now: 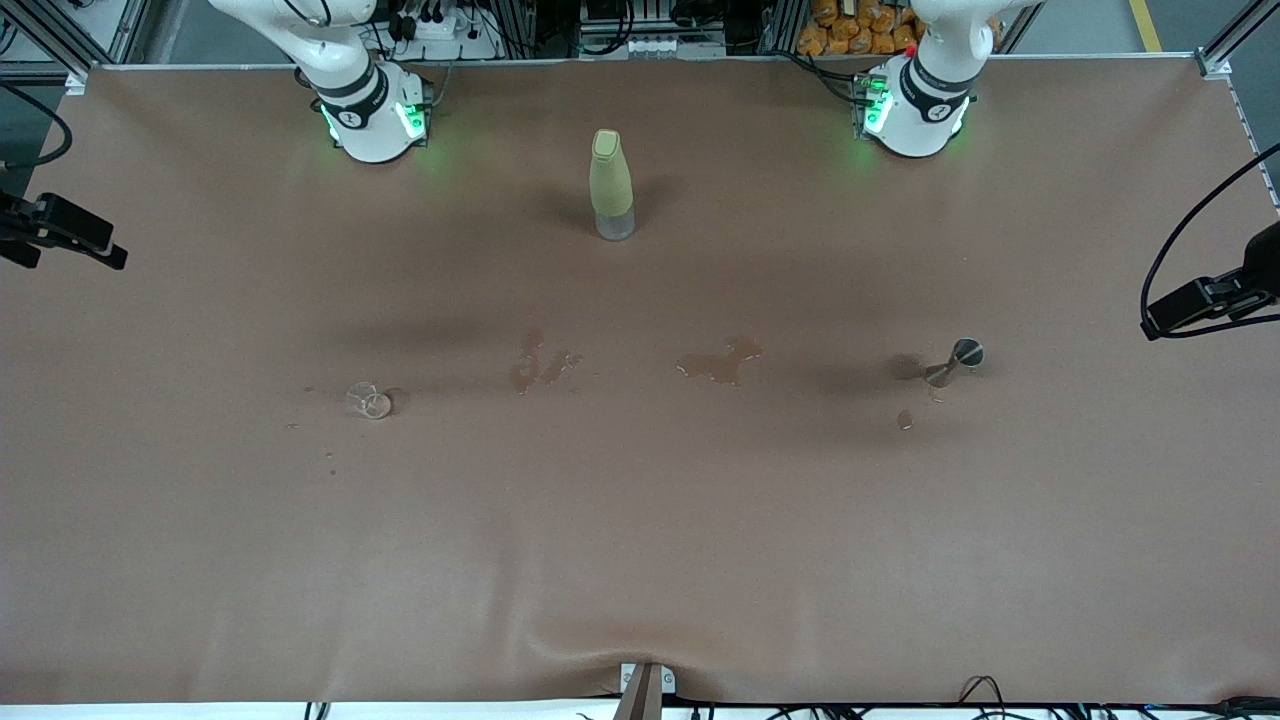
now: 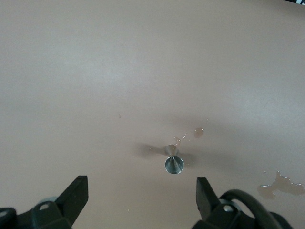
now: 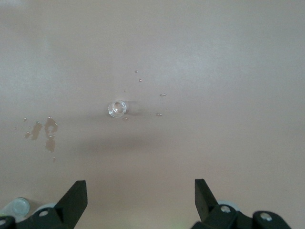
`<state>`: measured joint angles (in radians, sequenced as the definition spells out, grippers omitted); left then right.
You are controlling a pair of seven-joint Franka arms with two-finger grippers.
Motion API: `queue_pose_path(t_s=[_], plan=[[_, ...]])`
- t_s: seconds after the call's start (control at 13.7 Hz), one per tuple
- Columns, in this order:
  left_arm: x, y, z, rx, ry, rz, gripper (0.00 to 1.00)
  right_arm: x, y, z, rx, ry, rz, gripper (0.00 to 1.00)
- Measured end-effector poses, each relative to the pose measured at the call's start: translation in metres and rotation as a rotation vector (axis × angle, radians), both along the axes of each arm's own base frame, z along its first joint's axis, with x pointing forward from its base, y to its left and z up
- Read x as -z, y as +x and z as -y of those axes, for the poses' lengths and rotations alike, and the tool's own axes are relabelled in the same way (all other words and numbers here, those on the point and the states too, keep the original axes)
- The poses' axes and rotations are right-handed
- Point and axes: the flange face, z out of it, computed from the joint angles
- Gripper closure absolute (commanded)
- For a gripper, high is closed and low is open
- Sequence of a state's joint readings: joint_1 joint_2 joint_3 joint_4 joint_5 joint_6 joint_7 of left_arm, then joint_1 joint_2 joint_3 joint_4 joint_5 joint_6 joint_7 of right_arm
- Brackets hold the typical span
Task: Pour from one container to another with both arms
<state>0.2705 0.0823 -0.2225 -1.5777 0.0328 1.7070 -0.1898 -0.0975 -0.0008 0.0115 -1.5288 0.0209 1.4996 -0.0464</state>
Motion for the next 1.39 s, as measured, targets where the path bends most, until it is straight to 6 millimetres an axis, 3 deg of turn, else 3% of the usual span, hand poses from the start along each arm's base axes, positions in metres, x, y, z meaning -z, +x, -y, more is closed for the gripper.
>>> queue_pose_path(t_s=[0.29,1.39], plan=[[0.0002,-0.0003,0.0011,0.002,0.0,-0.003,0.0,-0.0008,0.0009,-0.0101,-0.019,-0.008,0.002,0.0],[0.0005,-0.0006,0.0012,0.002,0.0,-0.006,0.0,-0.0079,0.0009,-0.007,-0.015,-0.013,0.018,0.0]])
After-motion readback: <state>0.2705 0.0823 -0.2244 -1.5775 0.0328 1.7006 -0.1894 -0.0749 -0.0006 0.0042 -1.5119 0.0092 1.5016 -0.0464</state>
